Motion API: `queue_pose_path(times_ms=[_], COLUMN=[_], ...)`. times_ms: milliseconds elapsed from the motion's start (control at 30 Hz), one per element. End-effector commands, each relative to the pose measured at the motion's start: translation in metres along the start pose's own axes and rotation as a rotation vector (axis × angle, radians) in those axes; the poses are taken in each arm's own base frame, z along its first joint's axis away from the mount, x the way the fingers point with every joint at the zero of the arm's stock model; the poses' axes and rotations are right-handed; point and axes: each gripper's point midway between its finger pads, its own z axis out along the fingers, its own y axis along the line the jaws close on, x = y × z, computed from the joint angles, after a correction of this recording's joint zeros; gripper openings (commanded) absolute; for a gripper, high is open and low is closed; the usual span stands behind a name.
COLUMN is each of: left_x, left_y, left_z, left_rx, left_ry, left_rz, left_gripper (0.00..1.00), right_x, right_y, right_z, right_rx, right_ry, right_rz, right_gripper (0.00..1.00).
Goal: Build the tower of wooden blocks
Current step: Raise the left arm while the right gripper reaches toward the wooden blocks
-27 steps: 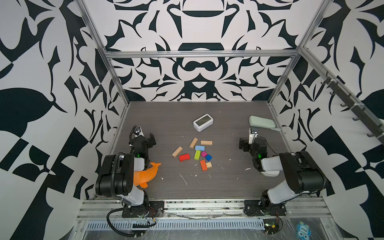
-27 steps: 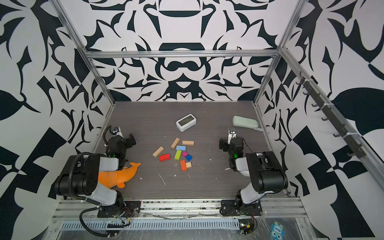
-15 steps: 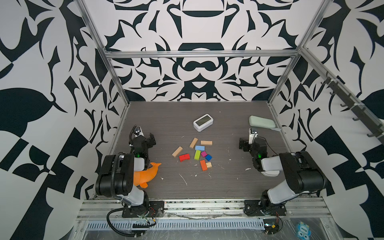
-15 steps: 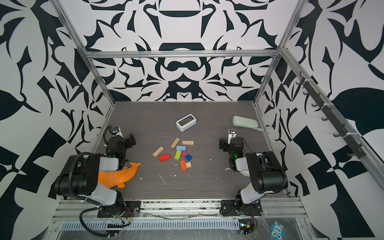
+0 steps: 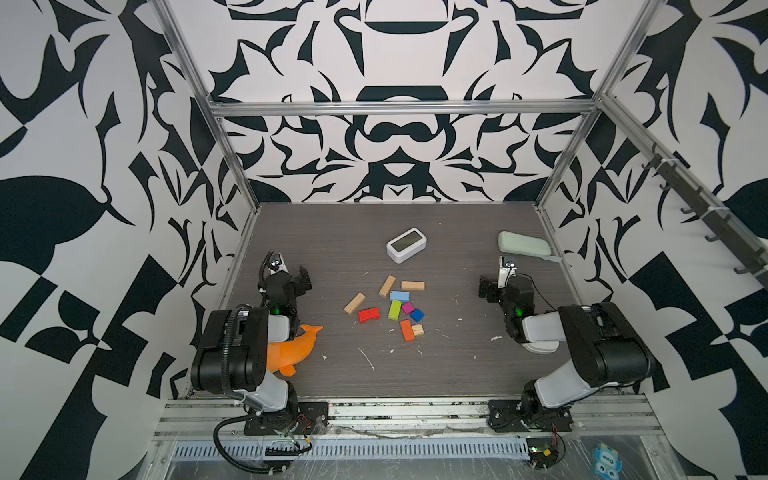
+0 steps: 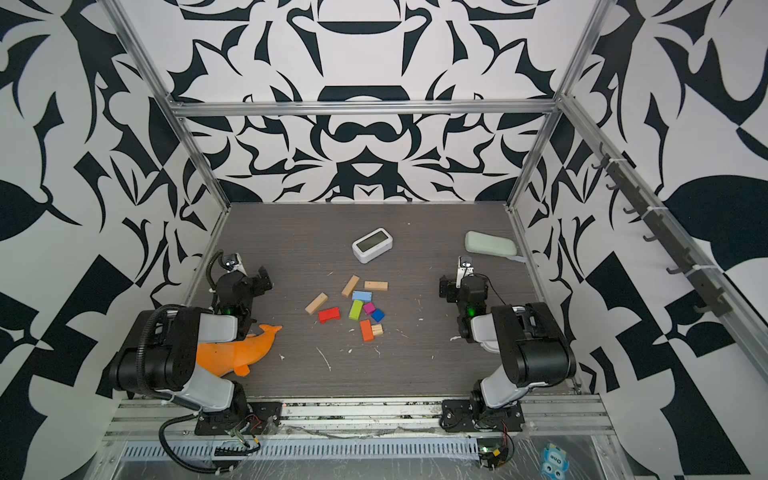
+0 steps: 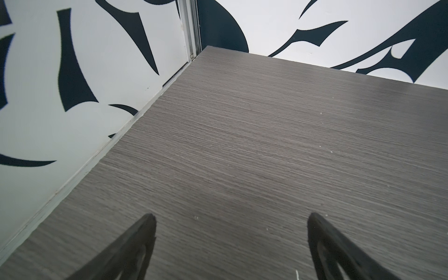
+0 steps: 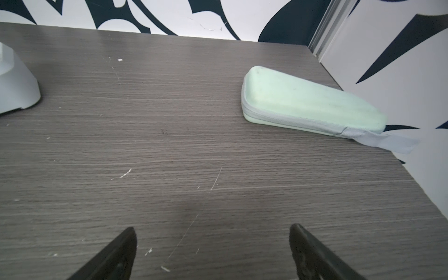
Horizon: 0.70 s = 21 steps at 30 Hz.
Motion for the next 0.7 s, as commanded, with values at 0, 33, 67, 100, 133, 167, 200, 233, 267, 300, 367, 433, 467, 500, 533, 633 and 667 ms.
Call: queue_pose_path(times_ms=[0, 33, 67, 100, 133, 167, 200, 233, 267, 300, 367, 433, 467, 500, 533, 633, 667], left_x=[-0.012, -0.016, -0.021, -0.027, -0.034, -0.043, -0.051, -0.060, -0.069, -0.076, -0.089, -0.100, -0.105, -0.107, -0.110, -0.113, -0.114], left_y=[0.003, 0.001, 0.000, 0.000, 0.002, 0.002, 0.001, -0.002, -0.003, -0.003, -0.003, -0.003, -0.005, -0.006, -0.010, -0.029, -0.035], left_z=[-0.004, -0.005, -0.007, -0.008, -0.009, -0.009, -0.010, -0.010, -0.010, -0.011, -0.016, -0.025, -0.029, -0.034, -0.039, -0.054, -0.060], left_rx=[-0.043, -0.042, -0.045, -0.057, -0.074, -0.083, -0.082, -0.072, -0.074, -0.084, -0.105, -0.118, -0.115, -0.116, -0.107, -0.008, 0.033], left_ry=[-0.064, -0.061, -0.048, -0.016, 0.019, 0.023, 0.022, 0.018, 0.020, 0.047, 0.101, 0.164, 0.191, 0.234, 0.268, 0.344, 0.355], left_rz=[0.016, 0.023, 0.030, 0.033, 0.035, 0.035, 0.033, 0.030, 0.015, -0.007, -0.064, -0.141, -0.158, -0.179, -0.206, -0.261, -0.274], left_gripper=[1.00, 0.99, 1.00, 1.00, 1.00, 0.99, 1.00, 0.99, 0.99, 0.99, 1.00, 0.99, 0.99, 0.99, 0.99, 0.99, 1.00], right_x=[-0.025, -0.029, -0.034, -0.037, -0.045, -0.053, -0.063, -0.072, -0.079, -0.089, -0.102, -0.116, -0.120, -0.124, -0.128, -0.131, -0.131], right_y=[-0.006, -0.005, -0.004, -0.002, 0.000, 0.003, 0.007, 0.009, 0.010, 0.012, 0.017, 0.033, 0.045, 0.053, 0.060, 0.087, 0.094], right_z=[-0.004, -0.008, -0.012, -0.016, -0.019, -0.022, -0.025, -0.029, -0.032, -0.036, -0.043, -0.048, -0.051, -0.053, -0.056, -0.061, -0.063], right_rx=[0.060, 0.065, 0.070, 0.084, 0.099, 0.103, 0.102, 0.113, 0.128, 0.140, 0.142, 0.089, 0.054, 0.053, 0.068, 0.022, 0.009], right_ry=[-0.074, -0.083, -0.083, -0.058, -0.048, -0.051, -0.064, -0.059, -0.050, -0.036, 0.006, 0.061, 0.082, 0.094, 0.098, 0.136, 0.146], right_rz=[0.010, 0.000, -0.012, -0.039, -0.064, -0.083, -0.099, -0.109, -0.110, -0.106, -0.086, -0.086, -0.113, -0.145, -0.166, -0.178, -0.165], right_gripper=[1.00, 1.00, 1.00, 1.00, 1.00, 1.00, 1.00, 1.00, 1.00, 1.00, 1.00, 1.00, 1.00, 1.00, 1.00, 1.00, 1.00])
